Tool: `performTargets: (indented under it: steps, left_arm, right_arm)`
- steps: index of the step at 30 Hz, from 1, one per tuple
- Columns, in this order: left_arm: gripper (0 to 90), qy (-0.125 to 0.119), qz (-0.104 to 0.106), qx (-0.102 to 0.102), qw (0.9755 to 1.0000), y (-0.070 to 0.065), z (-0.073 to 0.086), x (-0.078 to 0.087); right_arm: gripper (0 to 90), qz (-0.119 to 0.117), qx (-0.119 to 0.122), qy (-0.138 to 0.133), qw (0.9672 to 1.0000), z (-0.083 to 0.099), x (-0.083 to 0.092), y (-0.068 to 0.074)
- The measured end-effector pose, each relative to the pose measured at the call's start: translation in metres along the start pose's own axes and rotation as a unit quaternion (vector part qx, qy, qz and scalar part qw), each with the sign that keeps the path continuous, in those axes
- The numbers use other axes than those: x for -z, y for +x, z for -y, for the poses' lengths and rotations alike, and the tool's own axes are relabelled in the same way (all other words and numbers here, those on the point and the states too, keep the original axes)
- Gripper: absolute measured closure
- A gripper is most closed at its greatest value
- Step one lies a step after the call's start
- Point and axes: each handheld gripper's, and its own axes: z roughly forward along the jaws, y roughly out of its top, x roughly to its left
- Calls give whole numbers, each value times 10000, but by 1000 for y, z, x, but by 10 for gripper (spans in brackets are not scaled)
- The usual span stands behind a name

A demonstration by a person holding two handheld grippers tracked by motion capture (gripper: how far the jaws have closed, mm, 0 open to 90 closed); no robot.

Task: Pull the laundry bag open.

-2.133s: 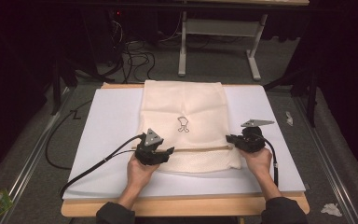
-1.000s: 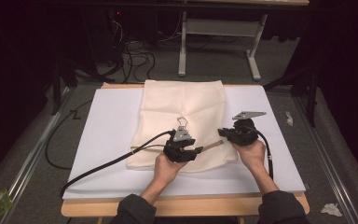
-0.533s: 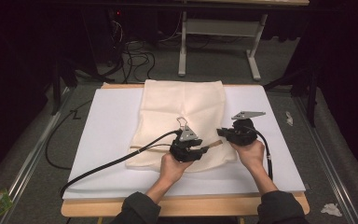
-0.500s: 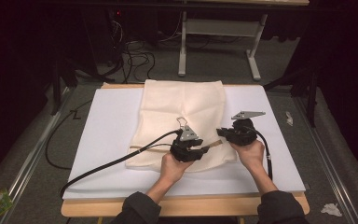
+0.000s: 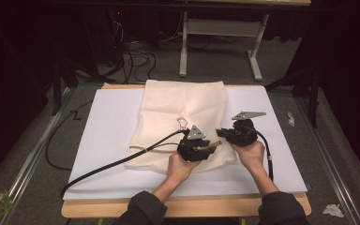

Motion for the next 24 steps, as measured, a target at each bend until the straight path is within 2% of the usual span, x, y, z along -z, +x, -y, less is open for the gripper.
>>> performTargets:
  steps: [11, 15, 21, 24]
  left_arm:
    - [656, -49, 135, 150, 9998, 1, 1, -9]
    - [673, -63, 228, 103, 9997, -2, 3, -11]
    - [717, -95, 241, 163, 9995, -1, 2, -12]
    - [754, -123, 185, 127, 9997, -2, 1, -12]
  right_arm:
    - [885, -33, 0, -4, 10000, 0, -1, 1]
    - [885, -43, 18, -10, 10000, 0, -2, 2]
    - [885, -63, 20, -4, 10000, 0, -2, 3]
    - [885, -79, 21, -6, 10000, 0, -2, 3]
